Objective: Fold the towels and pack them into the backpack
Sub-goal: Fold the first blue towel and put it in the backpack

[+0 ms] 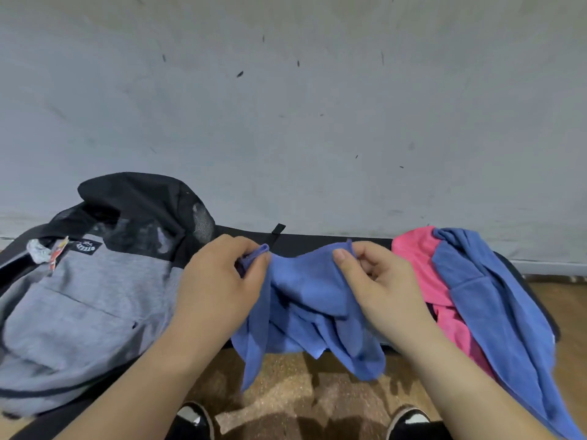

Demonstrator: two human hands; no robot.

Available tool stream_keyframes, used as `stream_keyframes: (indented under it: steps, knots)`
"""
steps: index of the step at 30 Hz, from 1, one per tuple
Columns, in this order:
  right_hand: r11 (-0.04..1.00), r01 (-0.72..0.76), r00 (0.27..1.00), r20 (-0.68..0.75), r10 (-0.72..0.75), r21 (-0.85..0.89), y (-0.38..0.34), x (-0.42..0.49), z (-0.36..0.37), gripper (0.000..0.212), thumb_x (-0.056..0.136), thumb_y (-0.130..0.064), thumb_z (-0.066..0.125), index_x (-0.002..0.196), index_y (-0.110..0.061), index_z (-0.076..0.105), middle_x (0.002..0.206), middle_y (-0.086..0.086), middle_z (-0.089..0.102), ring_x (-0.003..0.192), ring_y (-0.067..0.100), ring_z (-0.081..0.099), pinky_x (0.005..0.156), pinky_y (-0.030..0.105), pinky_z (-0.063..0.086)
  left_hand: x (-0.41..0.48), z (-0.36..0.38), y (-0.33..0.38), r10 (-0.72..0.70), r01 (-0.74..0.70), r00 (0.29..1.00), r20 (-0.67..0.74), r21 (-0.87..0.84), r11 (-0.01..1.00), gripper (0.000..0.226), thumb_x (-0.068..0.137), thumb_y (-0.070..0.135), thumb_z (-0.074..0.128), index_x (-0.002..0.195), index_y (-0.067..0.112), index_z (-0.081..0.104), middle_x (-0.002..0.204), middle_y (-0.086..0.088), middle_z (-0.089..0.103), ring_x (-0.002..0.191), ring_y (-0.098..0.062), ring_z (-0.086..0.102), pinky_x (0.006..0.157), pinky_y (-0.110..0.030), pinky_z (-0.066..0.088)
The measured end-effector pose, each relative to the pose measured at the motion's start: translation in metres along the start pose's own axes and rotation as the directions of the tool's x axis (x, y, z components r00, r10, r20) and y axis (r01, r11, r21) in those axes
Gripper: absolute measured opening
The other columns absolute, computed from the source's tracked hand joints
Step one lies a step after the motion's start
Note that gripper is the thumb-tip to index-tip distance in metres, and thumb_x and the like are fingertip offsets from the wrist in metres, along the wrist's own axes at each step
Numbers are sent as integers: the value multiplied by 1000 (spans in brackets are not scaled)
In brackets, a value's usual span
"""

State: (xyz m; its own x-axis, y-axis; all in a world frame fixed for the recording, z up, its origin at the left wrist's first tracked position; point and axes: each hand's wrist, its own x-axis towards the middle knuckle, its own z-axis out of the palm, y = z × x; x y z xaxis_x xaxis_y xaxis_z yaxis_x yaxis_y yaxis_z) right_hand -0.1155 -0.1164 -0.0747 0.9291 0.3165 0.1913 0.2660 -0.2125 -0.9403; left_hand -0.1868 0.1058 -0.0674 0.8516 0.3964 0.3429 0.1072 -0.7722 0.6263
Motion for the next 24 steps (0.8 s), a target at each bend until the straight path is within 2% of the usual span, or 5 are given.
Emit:
stream_keyframes:
  steps: [4, 6, 12, 15, 24]
  knots:
    - [999, -46, 999, 4, 46, 27, -2, -8, 26, 12, 99, -22, 69, 97, -26, 80, 86, -6, 78, 79, -2, 67, 72, 18, 51, -7, -1, 6, 37, -43, 996, 76, 78, 996, 22, 90, 39, 73, 72, 28, 71, 68, 6, 50, 73, -7, 52, 59, -18, 33]
    - [997, -73, 997, -8, 73, 21, -1, -9, 34, 12, 98, -22, 70, 101, -27, 81, 97, -18, 79, 89, -7, 70, 78, 12, 51, -8, 2, 5, 25, -28, 991, 128, 20, 999, 17, 91, 36, 74, 75, 30, 72, 68, 6, 53, 72, -8, 54, 61, -22, 38]
    - [975, -163, 987, 34, 160, 153, -4, -11, 42, 15, 100, -19, 68, 93, -22, 81, 86, 6, 79, 76, 5, 68, 71, 25, 55, -4, 11, -4, -25, 50, 966, 258, -91, 995, 12, 98, 18, 67, 103, 22, 78, 91, 1, 72, 88, -10, 65, 84, -35, 56]
    - [949, -252, 968, 31, 251, 189, 0, -5, 46, 13, 98, -14, 70, 94, -20, 80, 79, 7, 78, 64, 19, 68, 55, 30, 58, 2, 13, -6, -116, 146, 963, 242, -112, 983, 17, 92, 20, 76, 107, 28, 77, 87, 14, 72, 80, -2, 67, 81, -26, 57]
    - [952, -244, 968, 106, 228, 182, 8, 5, 62, 8, 97, -15, 72, 93, -18, 79, 83, 5, 78, 70, 17, 71, 57, 28, 57, 10, 14, -2, -288, 401, 895, 341, -332, 854, 16, 84, 27, 85, 74, 19, 75, 69, 0, 75, 62, -9, 64, 68, -31, 57]
